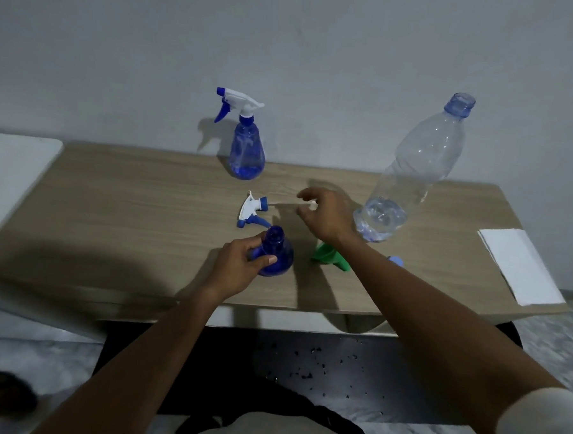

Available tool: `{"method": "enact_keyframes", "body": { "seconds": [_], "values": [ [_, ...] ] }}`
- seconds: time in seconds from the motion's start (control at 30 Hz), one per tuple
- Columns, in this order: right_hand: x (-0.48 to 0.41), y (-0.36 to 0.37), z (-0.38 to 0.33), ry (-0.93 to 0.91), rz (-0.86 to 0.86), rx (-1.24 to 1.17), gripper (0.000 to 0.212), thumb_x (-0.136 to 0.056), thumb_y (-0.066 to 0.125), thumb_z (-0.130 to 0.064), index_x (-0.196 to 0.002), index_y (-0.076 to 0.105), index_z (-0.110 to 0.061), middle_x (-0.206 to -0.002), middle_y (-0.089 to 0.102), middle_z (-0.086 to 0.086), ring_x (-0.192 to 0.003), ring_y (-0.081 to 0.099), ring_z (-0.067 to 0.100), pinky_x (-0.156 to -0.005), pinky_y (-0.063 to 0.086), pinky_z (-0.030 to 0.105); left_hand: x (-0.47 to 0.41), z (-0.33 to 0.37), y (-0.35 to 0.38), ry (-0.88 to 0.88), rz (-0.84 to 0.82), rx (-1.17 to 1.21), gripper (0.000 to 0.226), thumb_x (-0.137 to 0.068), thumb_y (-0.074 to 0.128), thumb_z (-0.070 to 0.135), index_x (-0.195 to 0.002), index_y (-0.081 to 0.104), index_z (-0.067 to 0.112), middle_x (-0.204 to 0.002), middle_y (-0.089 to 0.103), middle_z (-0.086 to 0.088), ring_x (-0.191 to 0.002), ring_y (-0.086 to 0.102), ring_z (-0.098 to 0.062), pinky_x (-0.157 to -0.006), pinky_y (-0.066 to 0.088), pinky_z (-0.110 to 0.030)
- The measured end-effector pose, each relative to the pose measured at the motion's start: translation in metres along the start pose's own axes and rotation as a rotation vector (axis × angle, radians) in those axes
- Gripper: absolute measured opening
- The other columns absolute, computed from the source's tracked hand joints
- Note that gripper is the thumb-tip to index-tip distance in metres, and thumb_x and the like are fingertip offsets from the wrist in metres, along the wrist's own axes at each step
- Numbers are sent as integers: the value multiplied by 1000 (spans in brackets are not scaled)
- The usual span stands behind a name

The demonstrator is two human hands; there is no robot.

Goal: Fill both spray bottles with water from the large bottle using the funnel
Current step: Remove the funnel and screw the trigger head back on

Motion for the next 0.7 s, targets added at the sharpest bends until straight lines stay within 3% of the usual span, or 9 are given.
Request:
{"method": "enact_keyframes", "body": {
  "seconds": [0.13,0.27,0.4,0.5,0.6,0.7],
  "values": [
    [-37,32,-20,-81,-258,122,39,-89,72,-34,-127,70,-24,-128,71,0,-117,64,22,-97,53,40,0,-7,-10,-26,32,20,32,-92,73,18,-123,70,22,-103,70,13,-94,64,2,-71,39,3],
    [-55,56,-32,-158,-301,215,46,-86,73,-40,-130,69,-27,-130,68,6,-120,60,30,-94,52,43,-3,-13,-12,-22,17,17,31,-91,74,15,-121,71,21,-104,70,14,-90,58,23,-74,37,4],
    [-62,72,-33,-206,-314,337,43,-87,67,-41,-130,68,-34,-126,68,5,-118,59,31,-87,45,38,-5,-16,-13,-7,6,29,32,-91,73,13,-123,71,17,-107,68,14,-90,54,30,-76,36,5],
    [-59,67,-34,-214,-315,355,39,-87,69,-38,-124,71,-28,-120,69,7,-113,62,32,-81,41,34,-6,-17,-14,-5,-4,27,35,-91,73,15,-127,70,18,-112,69,14,-94,58,17,-77,35,6],
    [-52,45,-40,-223,-259,201,39,-85,73,-27,-123,72,-18,-118,69,9,-104,65,31,-84,50,36,-6,-20,-15,-5,1,53,34,-90,75,16,-124,72,19,-117,71,13,-105,61,2,-79,37,3],
    [-42,14,-46,-290,-115,57,35,-88,74,-14,-122,70,-10,-113,65,11,-93,65,23,-81,47,26,-8,-26,-14,-7,-5,94,31,-89,76,17,-120,74,19,-122,72,13,-111,64,-1,-91,45,-12]
  ]
}}
Point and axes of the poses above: each hand's wrist, its own x-axis away from the middle knuckle, its own y-axis out of the palm, z = x × y, the point moved 2 cm from there along -x, towards the middle knuckle
